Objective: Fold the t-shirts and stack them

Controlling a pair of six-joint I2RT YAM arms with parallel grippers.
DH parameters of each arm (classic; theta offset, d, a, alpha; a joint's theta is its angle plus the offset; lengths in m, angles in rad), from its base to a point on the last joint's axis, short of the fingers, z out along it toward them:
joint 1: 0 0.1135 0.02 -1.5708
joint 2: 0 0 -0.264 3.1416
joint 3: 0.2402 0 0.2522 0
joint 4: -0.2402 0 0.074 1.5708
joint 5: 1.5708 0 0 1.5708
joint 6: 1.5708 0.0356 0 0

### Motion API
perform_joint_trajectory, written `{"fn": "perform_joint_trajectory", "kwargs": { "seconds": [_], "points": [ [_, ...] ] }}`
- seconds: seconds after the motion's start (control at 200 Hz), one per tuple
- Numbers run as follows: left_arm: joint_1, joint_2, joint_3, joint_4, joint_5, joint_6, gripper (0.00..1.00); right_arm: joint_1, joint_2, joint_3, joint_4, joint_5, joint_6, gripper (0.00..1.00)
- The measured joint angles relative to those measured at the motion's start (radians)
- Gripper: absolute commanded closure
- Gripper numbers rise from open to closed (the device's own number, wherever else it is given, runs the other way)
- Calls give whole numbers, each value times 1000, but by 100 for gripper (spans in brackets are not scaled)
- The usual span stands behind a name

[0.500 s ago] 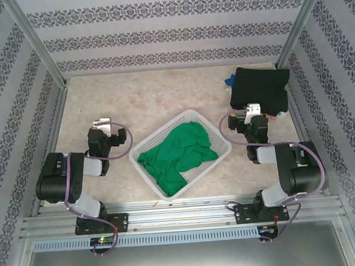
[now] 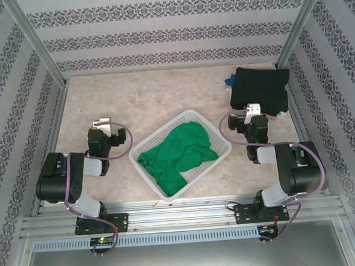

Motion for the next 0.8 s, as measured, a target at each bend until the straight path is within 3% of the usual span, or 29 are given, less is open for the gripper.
{"fn": "perform_joint_trajectory", "kwargs": {
  "seconds": [0.285,0.44,0.575,0.684,0.799],
  "points": [
    [0,-15,16,-49,-11,0,0,0,0,0,0,0,0,2],
    [-3,-209,147,-365,-37,-28,0,5,-35,18,-86,7,-2,2],
    [0,-417,327,-612,-78,-237,0,26,-214,98,-305,56,46,2],
    [10,-494,436,-737,47,-314,0,13,-402,130,-428,120,261,2],
    [-10,-430,558,-890,206,-309,0,-109,-518,103,-483,-15,435,2]
  ]
}}
